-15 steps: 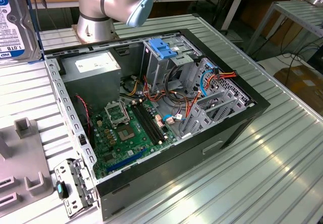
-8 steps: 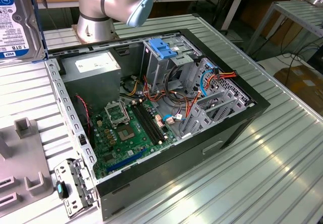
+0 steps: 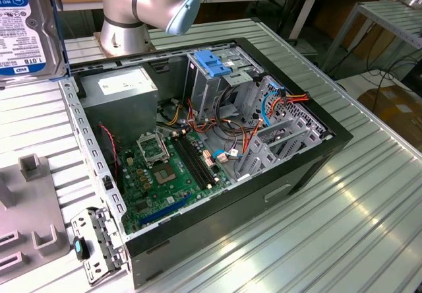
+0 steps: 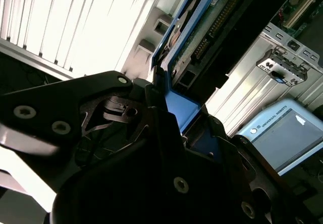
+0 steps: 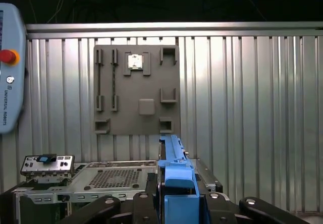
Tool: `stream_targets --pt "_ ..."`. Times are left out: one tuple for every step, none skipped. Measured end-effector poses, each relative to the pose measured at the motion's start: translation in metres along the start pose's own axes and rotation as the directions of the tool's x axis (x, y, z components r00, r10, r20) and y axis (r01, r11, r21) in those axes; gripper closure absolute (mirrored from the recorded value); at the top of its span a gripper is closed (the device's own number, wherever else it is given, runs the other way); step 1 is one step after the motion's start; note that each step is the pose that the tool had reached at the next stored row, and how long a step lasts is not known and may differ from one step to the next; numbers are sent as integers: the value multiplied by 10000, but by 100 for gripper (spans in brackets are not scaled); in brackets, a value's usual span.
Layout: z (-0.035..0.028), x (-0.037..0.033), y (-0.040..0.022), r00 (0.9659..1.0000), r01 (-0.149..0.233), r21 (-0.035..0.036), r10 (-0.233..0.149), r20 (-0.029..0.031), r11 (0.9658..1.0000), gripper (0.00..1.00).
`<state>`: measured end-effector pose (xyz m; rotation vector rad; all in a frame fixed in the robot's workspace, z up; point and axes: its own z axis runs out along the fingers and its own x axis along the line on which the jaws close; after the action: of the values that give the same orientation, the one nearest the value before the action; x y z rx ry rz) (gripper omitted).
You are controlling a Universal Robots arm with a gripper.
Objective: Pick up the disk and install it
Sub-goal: 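Pick up the disk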
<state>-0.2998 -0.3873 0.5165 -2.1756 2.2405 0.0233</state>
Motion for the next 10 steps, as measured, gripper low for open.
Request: stream_targets --pt "0 0 -10 10000 0 0 0 0 10000 63" --pt "0 1 -21 10000 0 1 0 1 10000 63" --pt "0 2 -49 10000 0 0 0 0 10000 63" --pt "0 4 -60 10000 -1 0 1 0 10000 63" --pt "0 5 -70 10000 -1 0 1 0 10000 63" --pt "0 6 -82 10000 -1 0 1 0 10000 63" --pt "0 7 -92 10000 0 0 0 0 10000 63" --pt "0 8 -103 10000 0 0 0 0 10000 63" --pt "0 9 -114 10000 -1 0 1 0 10000 63" --pt "0 10 -126 10000 -1 0 1 0 10000 63"
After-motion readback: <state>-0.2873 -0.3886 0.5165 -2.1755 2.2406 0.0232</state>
